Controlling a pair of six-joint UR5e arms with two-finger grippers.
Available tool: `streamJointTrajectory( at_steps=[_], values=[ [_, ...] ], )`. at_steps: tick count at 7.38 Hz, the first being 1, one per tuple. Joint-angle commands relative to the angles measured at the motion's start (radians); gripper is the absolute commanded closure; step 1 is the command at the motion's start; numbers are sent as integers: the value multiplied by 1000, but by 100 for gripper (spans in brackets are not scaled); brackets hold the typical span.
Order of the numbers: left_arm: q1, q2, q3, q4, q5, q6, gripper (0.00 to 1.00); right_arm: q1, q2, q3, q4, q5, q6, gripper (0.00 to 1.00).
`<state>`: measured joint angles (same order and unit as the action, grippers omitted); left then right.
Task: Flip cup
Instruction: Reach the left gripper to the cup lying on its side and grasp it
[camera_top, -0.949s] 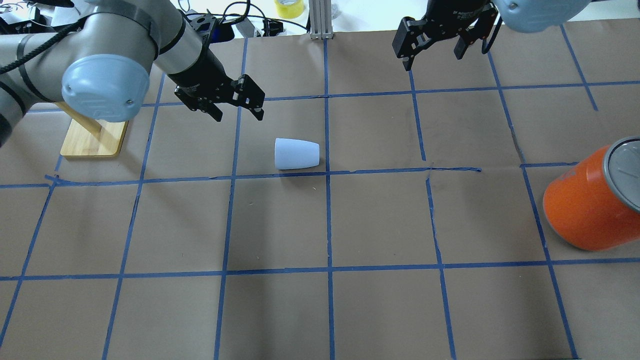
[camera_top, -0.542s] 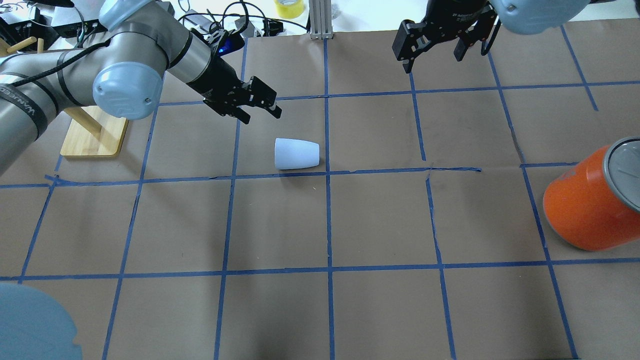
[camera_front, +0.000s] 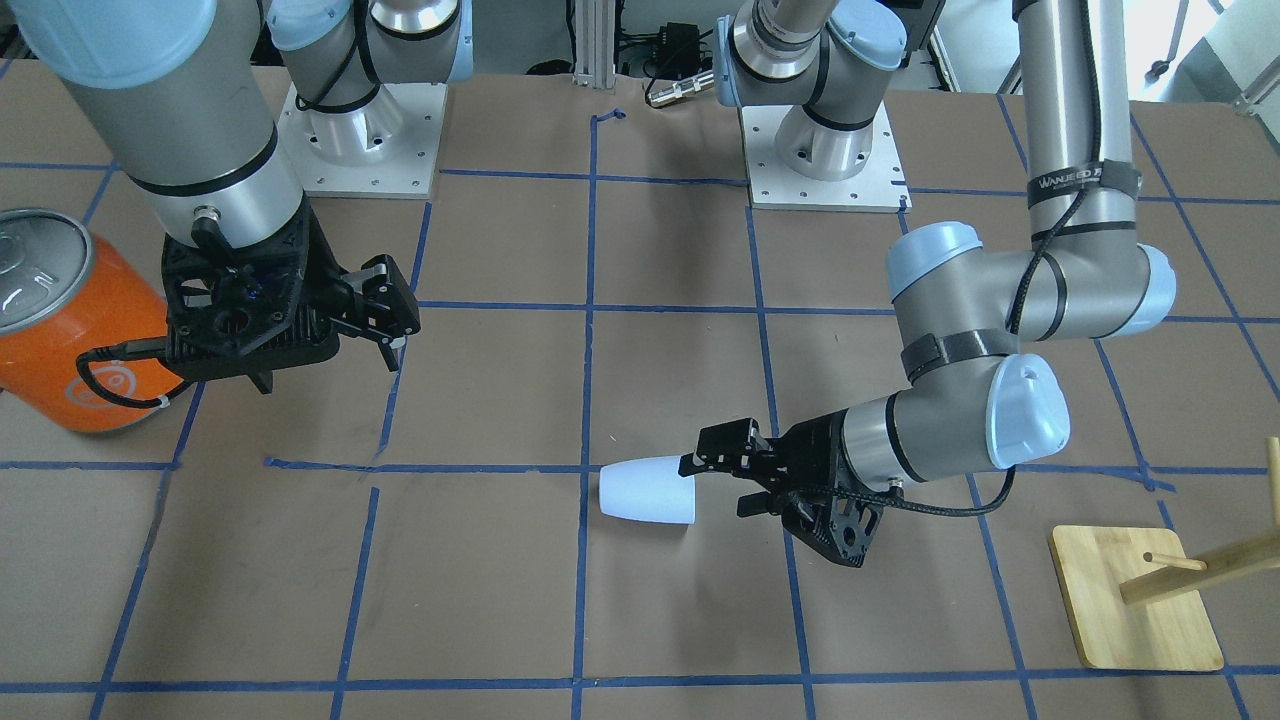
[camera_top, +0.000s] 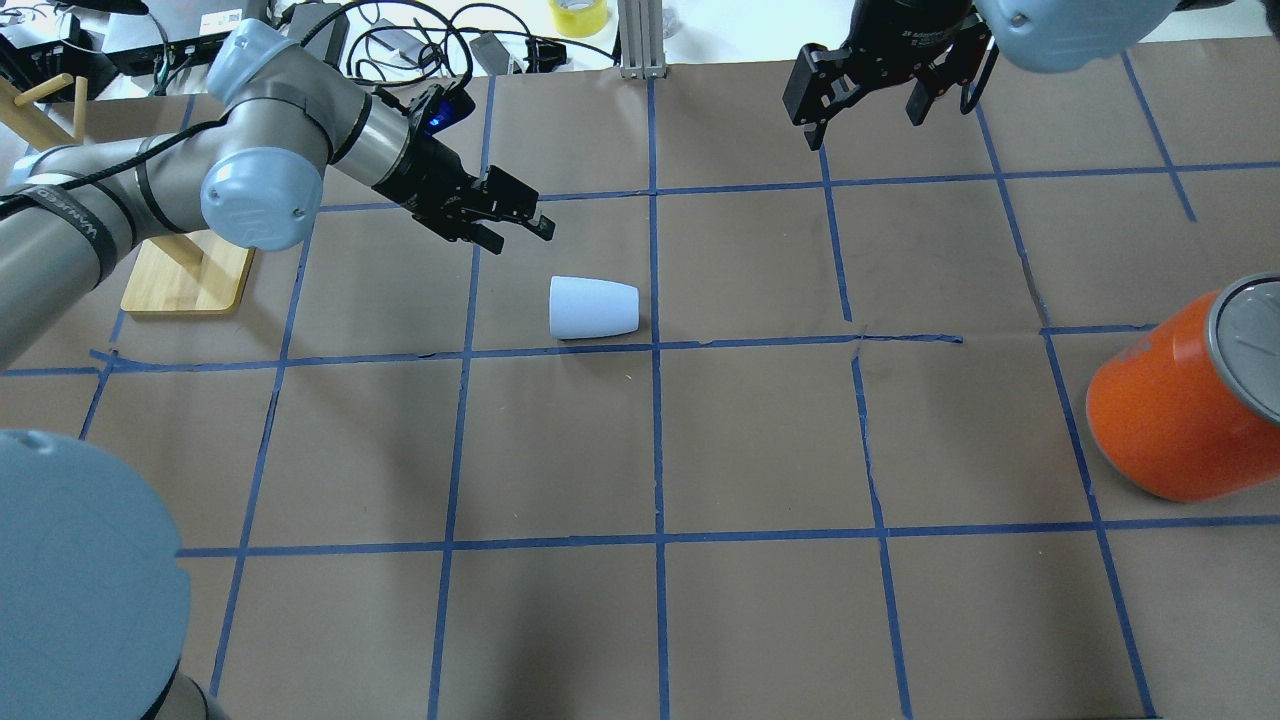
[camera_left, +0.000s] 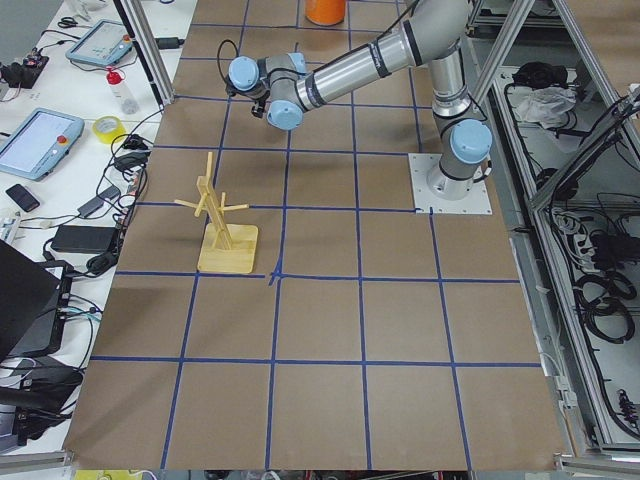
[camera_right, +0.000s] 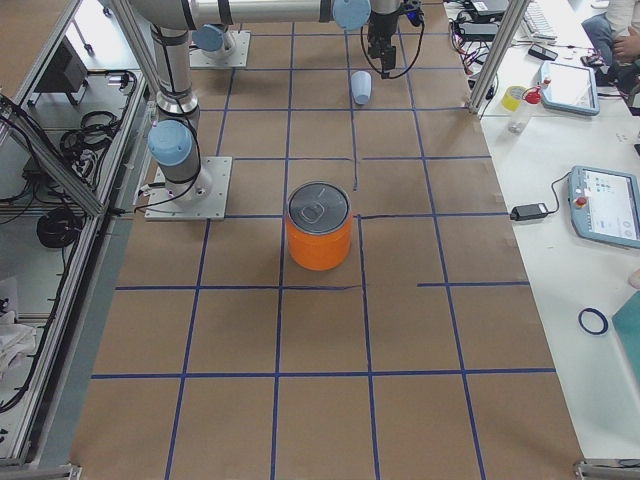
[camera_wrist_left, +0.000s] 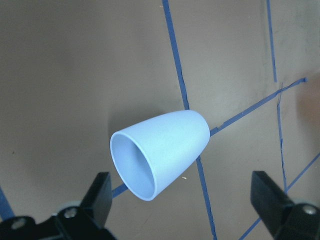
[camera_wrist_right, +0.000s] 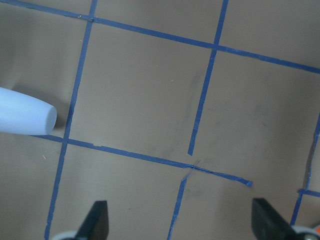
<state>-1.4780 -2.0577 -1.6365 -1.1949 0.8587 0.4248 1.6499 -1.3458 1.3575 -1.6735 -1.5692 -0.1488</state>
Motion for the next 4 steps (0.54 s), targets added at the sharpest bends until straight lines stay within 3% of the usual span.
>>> streamJointTrajectory(
  at_steps=[1,4],
  values=[
    [1,-27,-58,61,-50,8,0,1,0,2,0,-2,0,0],
    [-1,-39,-69,60,-50,-12,0,4,0,5,0,-2,0,0]
  ],
)
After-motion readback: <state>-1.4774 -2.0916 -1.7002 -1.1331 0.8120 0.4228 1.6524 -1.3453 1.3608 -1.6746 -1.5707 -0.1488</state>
